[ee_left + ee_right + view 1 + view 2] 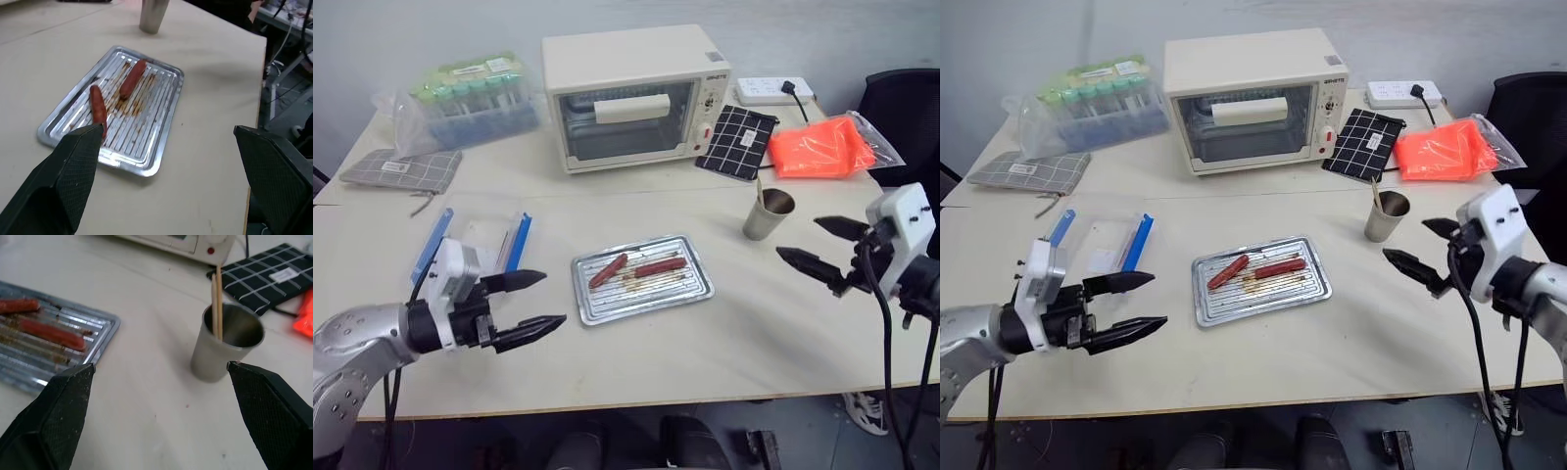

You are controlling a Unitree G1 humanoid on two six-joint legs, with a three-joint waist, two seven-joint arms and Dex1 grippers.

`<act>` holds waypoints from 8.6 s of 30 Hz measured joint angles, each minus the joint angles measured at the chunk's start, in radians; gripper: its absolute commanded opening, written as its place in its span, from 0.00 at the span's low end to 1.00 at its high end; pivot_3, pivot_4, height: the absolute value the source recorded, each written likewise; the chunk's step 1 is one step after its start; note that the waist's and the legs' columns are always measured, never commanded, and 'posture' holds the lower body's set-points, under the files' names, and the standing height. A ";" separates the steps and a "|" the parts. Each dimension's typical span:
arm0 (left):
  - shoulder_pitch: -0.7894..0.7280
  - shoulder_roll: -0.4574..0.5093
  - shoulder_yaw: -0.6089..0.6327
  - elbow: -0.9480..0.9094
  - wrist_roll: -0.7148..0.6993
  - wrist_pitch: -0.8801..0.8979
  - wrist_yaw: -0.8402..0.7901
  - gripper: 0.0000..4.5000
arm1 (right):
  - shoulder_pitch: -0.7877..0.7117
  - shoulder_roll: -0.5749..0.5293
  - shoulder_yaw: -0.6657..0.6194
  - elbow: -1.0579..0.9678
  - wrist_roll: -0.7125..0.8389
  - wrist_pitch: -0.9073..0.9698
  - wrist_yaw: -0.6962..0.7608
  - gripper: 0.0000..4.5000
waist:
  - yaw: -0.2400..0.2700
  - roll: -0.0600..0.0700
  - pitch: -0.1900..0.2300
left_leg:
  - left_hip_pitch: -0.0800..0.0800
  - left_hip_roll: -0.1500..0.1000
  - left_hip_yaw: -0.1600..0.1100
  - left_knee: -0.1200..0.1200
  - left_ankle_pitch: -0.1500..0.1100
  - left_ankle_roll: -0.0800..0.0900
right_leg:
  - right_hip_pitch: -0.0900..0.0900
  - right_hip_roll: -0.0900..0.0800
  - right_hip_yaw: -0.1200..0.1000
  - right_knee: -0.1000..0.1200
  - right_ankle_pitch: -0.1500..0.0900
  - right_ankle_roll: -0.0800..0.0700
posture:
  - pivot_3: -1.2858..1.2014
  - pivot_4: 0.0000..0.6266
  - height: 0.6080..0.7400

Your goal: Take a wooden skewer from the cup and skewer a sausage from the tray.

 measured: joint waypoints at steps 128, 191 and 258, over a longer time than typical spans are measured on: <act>-0.562 -0.195 -0.352 0.217 0.141 0.009 -0.095 1.00 | -0.430 0.329 0.284 0.365 -0.274 -0.084 -0.177 0.30 | -0.051 0.000 0.000 | -0.003 -0.001 0.000 0.001 0.000 -0.001 | -0.006 0.000 -0.001 0.009 0.000 0.000 | 0.52 0.24 1.00; -0.591 -0.194 -0.350 0.250 0.176 -0.017 -0.105 1.00 | -0.436 0.322 0.303 0.421 -0.295 -0.142 -0.184 0.30 | -0.052 0.000 0.000 | -0.003 -0.001 0.001 0.002 0.000 -0.001 | -0.006 0.000 -0.001 0.009 0.000 0.000 | 0.52 0.24 1.00; -0.585 -0.205 -0.348 0.252 0.185 -0.033 -0.086 1.00 | -0.520 0.346 0.294 0.565 -0.328 -0.195 -0.167 0.01 | -0.053 0.000 0.000 | -0.003 -0.001 0.001 0.002 0.000 -0.001 | -0.006 0.000 -0.001 0.009 0.000 0.000 | 0.52 0.24 1.00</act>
